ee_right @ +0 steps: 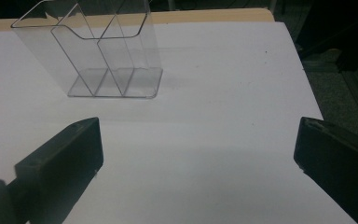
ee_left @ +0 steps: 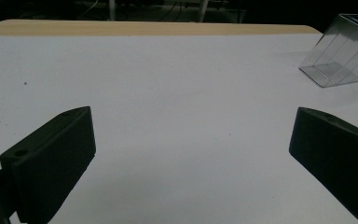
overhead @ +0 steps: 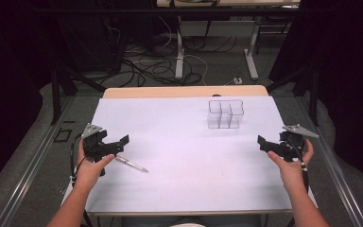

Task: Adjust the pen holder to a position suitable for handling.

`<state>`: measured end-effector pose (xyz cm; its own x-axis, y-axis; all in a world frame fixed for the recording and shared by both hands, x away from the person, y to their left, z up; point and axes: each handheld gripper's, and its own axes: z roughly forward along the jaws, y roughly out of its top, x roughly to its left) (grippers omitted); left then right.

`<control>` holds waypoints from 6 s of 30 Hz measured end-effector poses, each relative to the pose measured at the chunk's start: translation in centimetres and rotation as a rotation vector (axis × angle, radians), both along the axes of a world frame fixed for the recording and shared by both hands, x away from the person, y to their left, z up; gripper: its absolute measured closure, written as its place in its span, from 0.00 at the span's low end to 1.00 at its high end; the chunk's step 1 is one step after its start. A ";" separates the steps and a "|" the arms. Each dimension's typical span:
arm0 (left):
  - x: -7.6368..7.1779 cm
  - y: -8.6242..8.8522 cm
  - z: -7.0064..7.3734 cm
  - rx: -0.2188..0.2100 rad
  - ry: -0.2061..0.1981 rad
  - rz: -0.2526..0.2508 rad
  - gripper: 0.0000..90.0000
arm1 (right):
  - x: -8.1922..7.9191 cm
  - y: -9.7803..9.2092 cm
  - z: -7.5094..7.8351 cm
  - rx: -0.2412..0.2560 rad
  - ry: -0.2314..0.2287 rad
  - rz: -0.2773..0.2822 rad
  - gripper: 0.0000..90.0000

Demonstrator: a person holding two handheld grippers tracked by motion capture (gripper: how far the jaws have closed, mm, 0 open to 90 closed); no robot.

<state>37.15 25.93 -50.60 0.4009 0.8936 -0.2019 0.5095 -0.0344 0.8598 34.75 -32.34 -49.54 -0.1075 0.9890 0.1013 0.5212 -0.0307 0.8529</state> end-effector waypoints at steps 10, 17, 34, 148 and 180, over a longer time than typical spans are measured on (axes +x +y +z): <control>-0.4 0.2 0.5 -0.001 -0.025 -0.001 0.00 | 0.7 1.3 0.3 -0.050 -0.003 0.046 0.17; -0.7 0.1 0.7 -0.001 -0.041 -0.002 0.00 | 1.4 2.0 0.8 -0.043 -0.010 0.068 0.30; -0.8 -0.1 0.8 0.018 -0.055 0.001 0.00 | 4.8 2.1 3.7 -0.055 0.002 0.086 0.52; -0.6 0.7 0.4 0.012 -0.023 0.046 0.00 | 15.2 10.8 0.0 -0.102 0.126 0.249 1.00; -0.6 0.8 0.4 0.007 -0.019 0.049 0.00 | 15.2 15.9 -0.4 -0.057 0.118 0.307 1.00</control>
<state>36.58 26.73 -50.23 0.3607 0.9135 -0.1882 0.4942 -0.0161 0.8692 49.99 -16.41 -49.92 -0.3919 0.9168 0.0766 0.5942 0.1887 0.7818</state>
